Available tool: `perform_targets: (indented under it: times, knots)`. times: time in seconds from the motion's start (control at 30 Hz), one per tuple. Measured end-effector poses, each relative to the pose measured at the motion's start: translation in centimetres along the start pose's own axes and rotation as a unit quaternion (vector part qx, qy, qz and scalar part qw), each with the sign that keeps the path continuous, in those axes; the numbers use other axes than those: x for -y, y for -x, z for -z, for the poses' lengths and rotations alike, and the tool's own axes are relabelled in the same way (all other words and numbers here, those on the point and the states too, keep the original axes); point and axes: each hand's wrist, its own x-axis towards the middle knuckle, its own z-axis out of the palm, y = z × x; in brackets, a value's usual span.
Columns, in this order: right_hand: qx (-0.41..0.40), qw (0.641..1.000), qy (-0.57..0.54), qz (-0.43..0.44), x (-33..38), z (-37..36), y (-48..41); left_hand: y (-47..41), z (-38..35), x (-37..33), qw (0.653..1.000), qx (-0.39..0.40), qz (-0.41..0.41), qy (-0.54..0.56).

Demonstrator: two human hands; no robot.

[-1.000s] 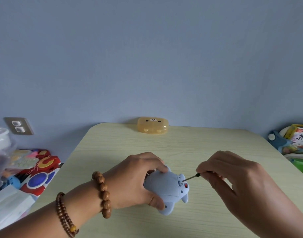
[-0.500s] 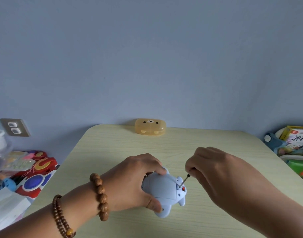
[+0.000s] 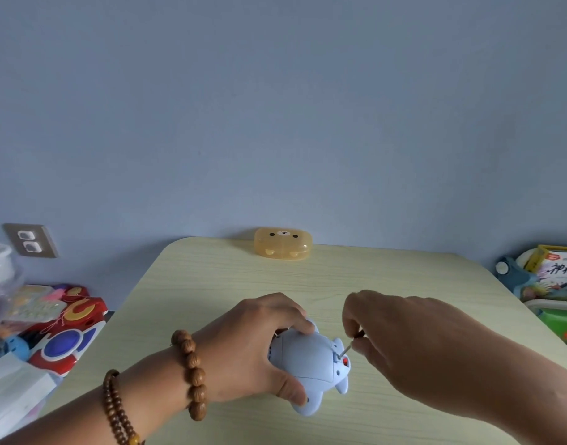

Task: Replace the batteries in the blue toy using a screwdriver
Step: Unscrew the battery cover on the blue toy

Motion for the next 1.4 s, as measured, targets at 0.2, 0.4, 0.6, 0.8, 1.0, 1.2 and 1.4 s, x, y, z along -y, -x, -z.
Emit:
perform_targets:
  times: [0.2,0.4,0.6,0.8,1.0,1.2,1.4]
  knots:
    - [-0.005,0.997,0.074,0.003,0.4,-0.7,-1.3,0.0,0.0,-0.1,1.0,-0.003,-0.01,0.008]
    - [0.017,1.0,0.003,-0.017,0.2,-0.2,-0.6,0.0,0.1,-0.1,1.0,-0.004,-0.005,0.012]
    - [-0.011,0.997,0.07,0.0,-0.1,-0.8,-1.3,0.1,0.1,-0.2,1.0,-0.005,-0.005,0.015]
    - [0.011,1.0,-0.007,-0.012,0.2,-0.3,-0.9,0.2,0.1,-0.2,1.0,-0.003,0.0,0.006]
    - [-0.018,0.998,0.06,-0.01,0.0,-0.9,-1.3,0.4,0.1,-0.4,1.0,-0.006,-0.003,0.011]
    - [-0.005,1.0,0.02,-0.015,0.0,-0.9,-0.9,0.3,0.1,-0.3,1.0,-0.004,-0.008,-0.001]
    - [-0.009,1.0,0.019,-0.016,-0.2,-0.8,-1.0,0.4,0.1,-0.2,1.0,-0.011,0.0,0.013]
